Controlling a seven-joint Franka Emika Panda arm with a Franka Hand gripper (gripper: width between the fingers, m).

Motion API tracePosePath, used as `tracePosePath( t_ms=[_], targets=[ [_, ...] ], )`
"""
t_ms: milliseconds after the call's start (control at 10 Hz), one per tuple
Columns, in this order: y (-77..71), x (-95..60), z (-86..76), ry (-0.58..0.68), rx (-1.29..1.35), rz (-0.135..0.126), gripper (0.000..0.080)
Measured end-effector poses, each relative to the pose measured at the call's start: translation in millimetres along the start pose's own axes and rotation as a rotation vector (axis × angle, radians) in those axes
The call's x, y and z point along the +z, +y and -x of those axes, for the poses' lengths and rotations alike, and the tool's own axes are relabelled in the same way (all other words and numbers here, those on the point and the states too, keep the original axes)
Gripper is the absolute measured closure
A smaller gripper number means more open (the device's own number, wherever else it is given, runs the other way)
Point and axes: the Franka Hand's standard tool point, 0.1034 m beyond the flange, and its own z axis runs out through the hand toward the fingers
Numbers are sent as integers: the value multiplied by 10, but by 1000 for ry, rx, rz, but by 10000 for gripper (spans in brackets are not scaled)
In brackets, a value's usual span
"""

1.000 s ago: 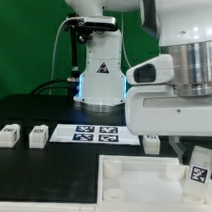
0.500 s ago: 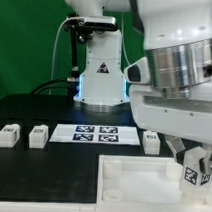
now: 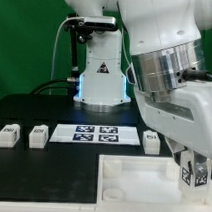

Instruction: Assemble one leg

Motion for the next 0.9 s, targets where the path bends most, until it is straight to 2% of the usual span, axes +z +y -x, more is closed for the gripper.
tracePosePath(
  t_ms=[100,200,300,400,500,600,700,900],
  targets=[
    [1,6,6,4,-91,2,379],
    [-15,14,32,26,-318,3,379],
    [-10,34,51,39,-444,2,215],
    [-1,33,28,40,-529,8,215],
    [1,31,17,42,-648,13,161],
    [1,34,28,46,-756,20,153],
    [-6,29,52,76,-947,49,153],
    [-10,7,75,98,-1210,89,150]
  ],
)
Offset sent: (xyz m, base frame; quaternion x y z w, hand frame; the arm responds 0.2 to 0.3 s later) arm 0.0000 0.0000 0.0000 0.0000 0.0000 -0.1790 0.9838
